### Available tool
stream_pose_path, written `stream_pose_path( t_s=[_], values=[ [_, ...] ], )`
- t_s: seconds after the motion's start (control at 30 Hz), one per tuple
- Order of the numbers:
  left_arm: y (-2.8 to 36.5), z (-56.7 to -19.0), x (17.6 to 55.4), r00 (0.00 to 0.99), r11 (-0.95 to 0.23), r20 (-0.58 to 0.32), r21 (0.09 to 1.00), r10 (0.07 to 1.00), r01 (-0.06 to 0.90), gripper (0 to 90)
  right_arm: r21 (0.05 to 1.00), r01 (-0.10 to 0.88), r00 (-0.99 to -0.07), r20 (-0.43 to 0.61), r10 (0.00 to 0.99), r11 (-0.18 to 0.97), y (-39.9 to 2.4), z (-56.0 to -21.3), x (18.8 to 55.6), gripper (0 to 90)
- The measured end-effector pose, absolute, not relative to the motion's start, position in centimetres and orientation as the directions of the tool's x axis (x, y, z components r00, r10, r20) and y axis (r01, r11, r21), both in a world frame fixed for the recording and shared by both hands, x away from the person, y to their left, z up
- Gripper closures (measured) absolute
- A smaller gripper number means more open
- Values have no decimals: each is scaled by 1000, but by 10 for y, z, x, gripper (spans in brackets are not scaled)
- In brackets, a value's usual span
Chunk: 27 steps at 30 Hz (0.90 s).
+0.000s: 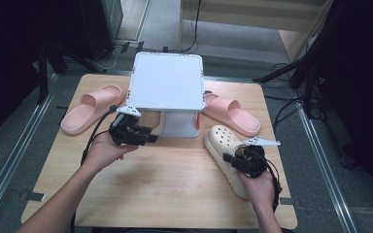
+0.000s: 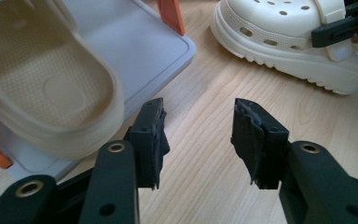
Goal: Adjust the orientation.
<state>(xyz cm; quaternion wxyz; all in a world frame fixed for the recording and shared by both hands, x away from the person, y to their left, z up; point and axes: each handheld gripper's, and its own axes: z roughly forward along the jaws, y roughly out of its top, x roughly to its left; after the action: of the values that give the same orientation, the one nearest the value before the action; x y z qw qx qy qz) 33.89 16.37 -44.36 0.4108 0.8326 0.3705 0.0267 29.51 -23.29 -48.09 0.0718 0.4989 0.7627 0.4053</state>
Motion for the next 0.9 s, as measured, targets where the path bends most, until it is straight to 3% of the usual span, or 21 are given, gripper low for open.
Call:
stream_pose_path(
  t_s=[0.43,0.9],
  values=[
    [168,-444,332,726,-385,-256,710,639,589,606,740,606,-659,258,707,294,-183,-461,282,781],
    [176,-448,316,701,-367,-259,705,664,607,664,723,544,-780,250,573,426,-118,-469,282,777]
  ],
)
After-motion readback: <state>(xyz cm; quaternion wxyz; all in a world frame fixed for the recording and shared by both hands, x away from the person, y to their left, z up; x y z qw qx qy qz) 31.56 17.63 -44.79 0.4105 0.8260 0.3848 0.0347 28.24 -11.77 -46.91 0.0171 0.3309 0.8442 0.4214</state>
